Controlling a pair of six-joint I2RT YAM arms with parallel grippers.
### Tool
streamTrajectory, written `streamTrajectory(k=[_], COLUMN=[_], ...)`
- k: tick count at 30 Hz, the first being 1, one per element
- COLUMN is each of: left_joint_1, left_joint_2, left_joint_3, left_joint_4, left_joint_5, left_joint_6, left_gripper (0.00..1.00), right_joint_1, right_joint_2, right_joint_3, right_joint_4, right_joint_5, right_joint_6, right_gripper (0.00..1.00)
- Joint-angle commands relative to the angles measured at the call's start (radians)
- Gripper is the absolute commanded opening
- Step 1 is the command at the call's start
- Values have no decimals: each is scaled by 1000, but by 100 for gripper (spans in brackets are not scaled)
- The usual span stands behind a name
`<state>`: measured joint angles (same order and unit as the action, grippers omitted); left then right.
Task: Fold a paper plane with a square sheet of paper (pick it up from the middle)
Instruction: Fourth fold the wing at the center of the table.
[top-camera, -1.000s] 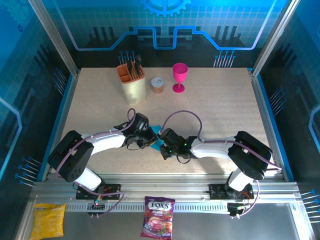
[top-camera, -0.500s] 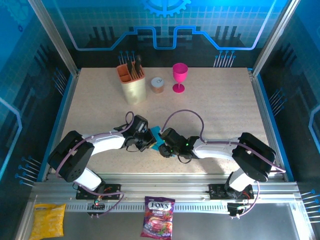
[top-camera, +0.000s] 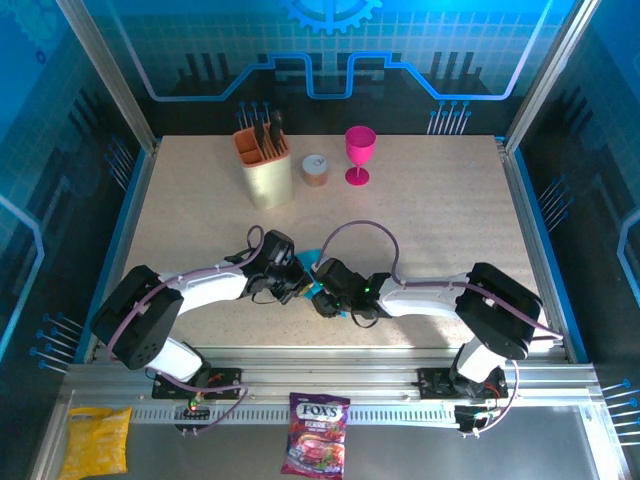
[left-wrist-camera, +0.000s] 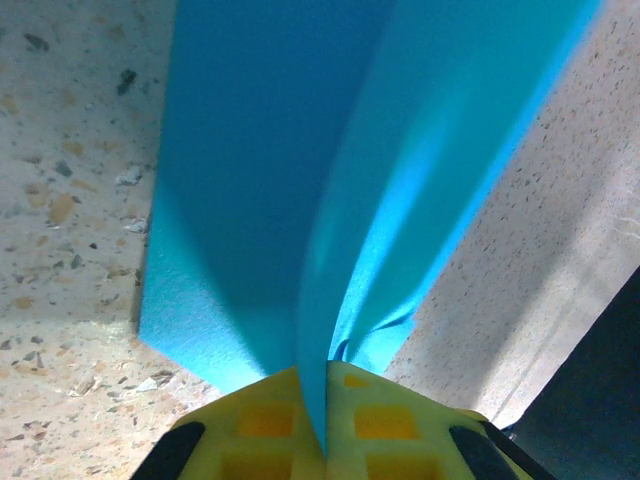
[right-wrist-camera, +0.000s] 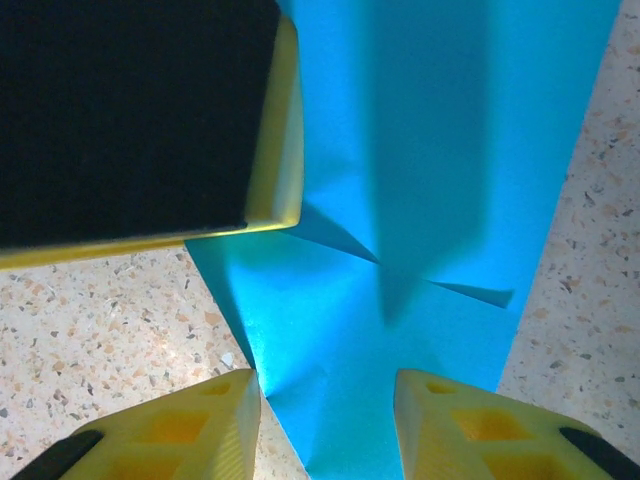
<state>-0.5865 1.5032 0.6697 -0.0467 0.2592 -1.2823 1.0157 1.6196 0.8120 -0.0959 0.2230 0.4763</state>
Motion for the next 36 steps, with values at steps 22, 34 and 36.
streamTrajectory(k=[22,34,36], left_joint_1=[-5,-6,-6], left_joint_2=[-60,-63,-64], left_joint_3=[-31,-41,-39], left_joint_4=[-19,-4,-4], left_joint_5=[15,22,20], left_joint_6=[-62,-84,-83], left_gripper=[0,0,0], right_joint_1=[63,63,63], right_joint_2=[-16,29,30], right_joint_3=[-6,-5,-8], right_joint_4=[-25,-19,-17], right_joint_5=[127,144,146], right_joint_6=[39,44,45], right_gripper=[51,37,35])
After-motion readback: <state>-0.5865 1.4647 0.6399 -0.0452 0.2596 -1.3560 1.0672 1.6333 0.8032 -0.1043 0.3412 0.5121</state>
